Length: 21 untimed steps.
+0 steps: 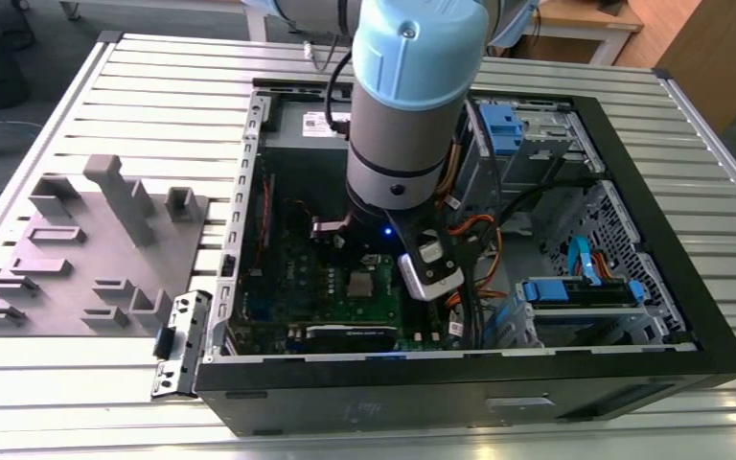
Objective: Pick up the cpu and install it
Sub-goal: 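Place the cpu into insertion slot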
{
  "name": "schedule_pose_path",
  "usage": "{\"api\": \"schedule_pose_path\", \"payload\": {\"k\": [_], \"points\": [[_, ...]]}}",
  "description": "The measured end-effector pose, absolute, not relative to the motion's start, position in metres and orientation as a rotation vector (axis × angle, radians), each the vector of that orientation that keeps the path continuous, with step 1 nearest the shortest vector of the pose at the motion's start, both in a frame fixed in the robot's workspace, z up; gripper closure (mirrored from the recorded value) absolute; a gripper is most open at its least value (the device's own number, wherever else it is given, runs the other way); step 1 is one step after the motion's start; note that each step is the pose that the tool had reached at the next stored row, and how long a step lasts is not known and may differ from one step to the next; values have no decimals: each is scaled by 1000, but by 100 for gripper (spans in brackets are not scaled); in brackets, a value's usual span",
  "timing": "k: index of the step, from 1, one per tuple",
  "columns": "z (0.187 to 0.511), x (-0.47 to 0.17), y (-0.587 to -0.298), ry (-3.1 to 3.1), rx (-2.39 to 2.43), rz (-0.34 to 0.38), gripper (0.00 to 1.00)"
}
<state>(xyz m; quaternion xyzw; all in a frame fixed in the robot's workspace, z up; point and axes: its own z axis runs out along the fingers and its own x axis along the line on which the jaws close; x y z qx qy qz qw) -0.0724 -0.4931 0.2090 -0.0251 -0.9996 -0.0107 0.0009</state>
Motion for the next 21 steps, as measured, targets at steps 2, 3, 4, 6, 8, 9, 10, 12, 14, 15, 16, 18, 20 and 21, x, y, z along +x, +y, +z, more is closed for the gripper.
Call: {"api": "schedule_pose_path", "payload": {"k": [2, 3, 4, 6, 8, 9, 10, 12, 14, 15, 16, 18, 20, 21], "points": [[209, -72, -493, -3139, -79, -34, 38], [209, -72, -493, -3139, -79, -34, 38], [210, -72, -493, -3139, -79, -34, 38], [210, -72, -493, -3139, -79, -34, 38], [210, -72, -493, -3139, -79, -34, 40], [210, -72, -493, -3139, -79, -33, 40], [210, -72, -493, -3139, -79, -33, 46], [210, -72, -493, -3139, -79, -34, 53], [210, -72, -493, -3139, -79, -34, 58], [210, -72, -493, -3139, -79, -34, 64], [211, -72, -493, -3139, -79, -34, 70], [211, -72, -493, -3139, -79, -34, 76], [211, -72, -493, -3139, -79, -34, 87], [211, -72, -493, -3139, -79, -33, 87]]}}
